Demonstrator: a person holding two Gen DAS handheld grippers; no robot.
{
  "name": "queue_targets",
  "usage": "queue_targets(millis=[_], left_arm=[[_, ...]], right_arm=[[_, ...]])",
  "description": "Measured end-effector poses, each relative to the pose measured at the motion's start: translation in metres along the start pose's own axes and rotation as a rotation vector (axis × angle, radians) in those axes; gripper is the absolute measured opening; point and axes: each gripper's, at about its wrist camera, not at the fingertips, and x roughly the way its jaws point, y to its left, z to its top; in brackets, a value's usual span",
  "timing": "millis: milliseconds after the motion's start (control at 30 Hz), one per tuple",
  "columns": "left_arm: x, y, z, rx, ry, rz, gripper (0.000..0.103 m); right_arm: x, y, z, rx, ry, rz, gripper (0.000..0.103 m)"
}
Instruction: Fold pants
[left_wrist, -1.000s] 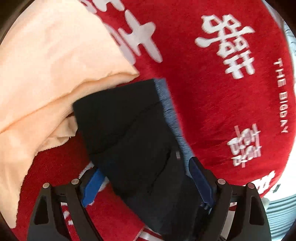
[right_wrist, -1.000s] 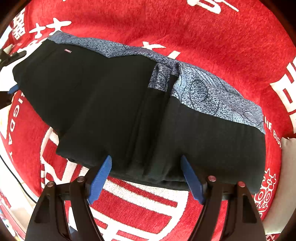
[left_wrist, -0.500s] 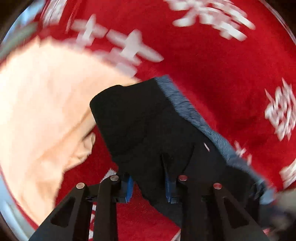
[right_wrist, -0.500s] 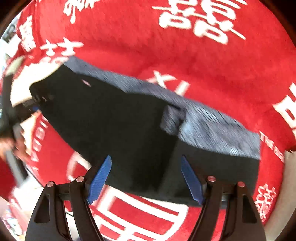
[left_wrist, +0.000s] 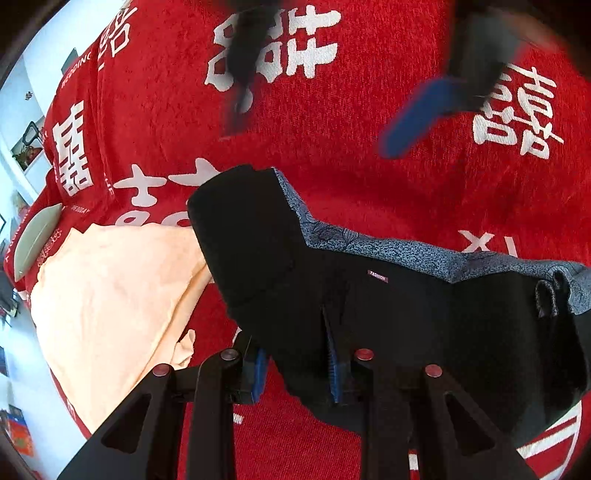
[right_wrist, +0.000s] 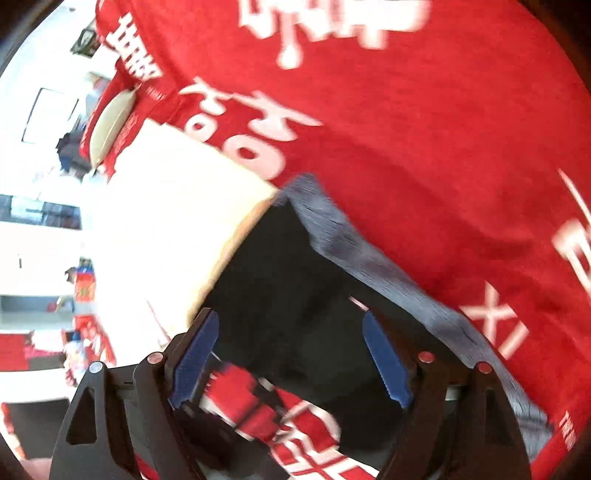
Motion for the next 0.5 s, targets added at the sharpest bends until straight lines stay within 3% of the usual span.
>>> queue_targets(millis=[267, 333, 367, 400, 500], left_arm=[[-0.008, -0.007, -0.006, 0.038, -0.039, 0.014, 0.027], [-0.01, -0.009, -0.006, 0.046, -0.047, 0.014, 0.027], [-0.009, -0.008, -0.006, 0.043, -0.036, 0.012, 0.027], [-0.009, -0.007, -0.006, 0.034, -0.023, 0.004, 0.027], [-0.021, -0.011, -0.004, 0.05, -0.056, -0.015, 0.027]], right_arm=[[0.071, 0.033, 0.027, -0.052, 0.229, -0.039, 0.084], [0.081, 0.027, 0.024, -0.019, 0.271, -0.038, 0.062], [0.082, 0.023, 0.022, -0.009, 0.279, -0.053, 0.032], [0.079, 0.02, 0.019, -0.008, 0.267, -0.056, 0.019], [0.059, 0.014, 0.006, -0.03, 0.189, -0.039, 0.016]])
